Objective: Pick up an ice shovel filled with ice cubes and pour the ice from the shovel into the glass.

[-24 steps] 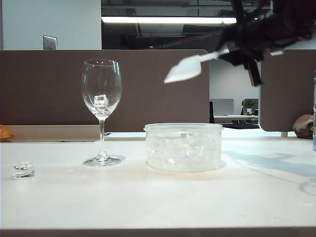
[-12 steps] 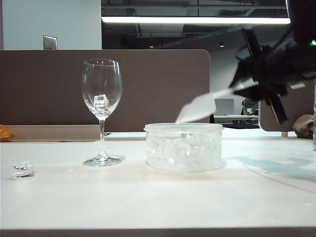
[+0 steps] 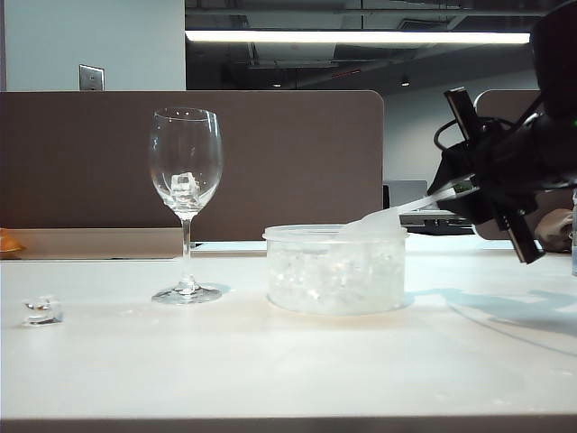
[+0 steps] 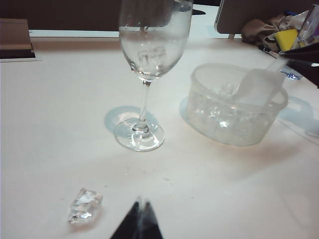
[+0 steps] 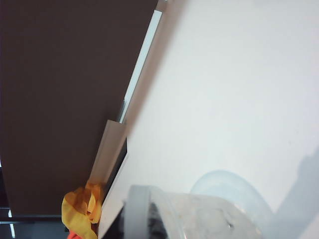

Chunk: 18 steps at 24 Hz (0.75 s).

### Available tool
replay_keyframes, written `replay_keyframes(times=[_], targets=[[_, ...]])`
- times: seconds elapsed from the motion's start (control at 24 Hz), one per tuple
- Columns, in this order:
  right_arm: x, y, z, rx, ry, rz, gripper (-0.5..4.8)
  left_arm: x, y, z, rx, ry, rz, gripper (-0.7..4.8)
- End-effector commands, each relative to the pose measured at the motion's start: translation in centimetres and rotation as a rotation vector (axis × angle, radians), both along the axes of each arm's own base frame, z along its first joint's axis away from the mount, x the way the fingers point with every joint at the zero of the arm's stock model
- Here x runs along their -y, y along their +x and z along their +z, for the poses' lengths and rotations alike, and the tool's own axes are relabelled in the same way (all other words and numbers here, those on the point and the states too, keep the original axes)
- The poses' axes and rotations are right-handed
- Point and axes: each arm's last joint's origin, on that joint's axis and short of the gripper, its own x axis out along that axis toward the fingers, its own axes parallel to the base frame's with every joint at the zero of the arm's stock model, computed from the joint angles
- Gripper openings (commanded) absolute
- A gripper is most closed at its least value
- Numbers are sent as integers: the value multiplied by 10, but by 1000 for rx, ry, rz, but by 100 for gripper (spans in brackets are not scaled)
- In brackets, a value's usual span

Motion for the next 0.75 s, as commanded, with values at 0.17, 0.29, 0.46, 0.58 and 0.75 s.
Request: replay_keyframes(times=[0.17,0.29,0.46,0.58,0.75], targets=[[-2,4,-11,18,-7,23,329,0,0,0,2,2,-6,-5],[-1,5,-3,92,19,44,337,0,0,0,2,2,-6,-5],[5,6,12,227,63,109,312,0,0,0,2,2,-6,-5],[14,1,25,328,82,144,205,0,0,0,2,2,-6,-5],[34,-13,42,412,79,138,56,0,0,0,2,2,-6,-5]])
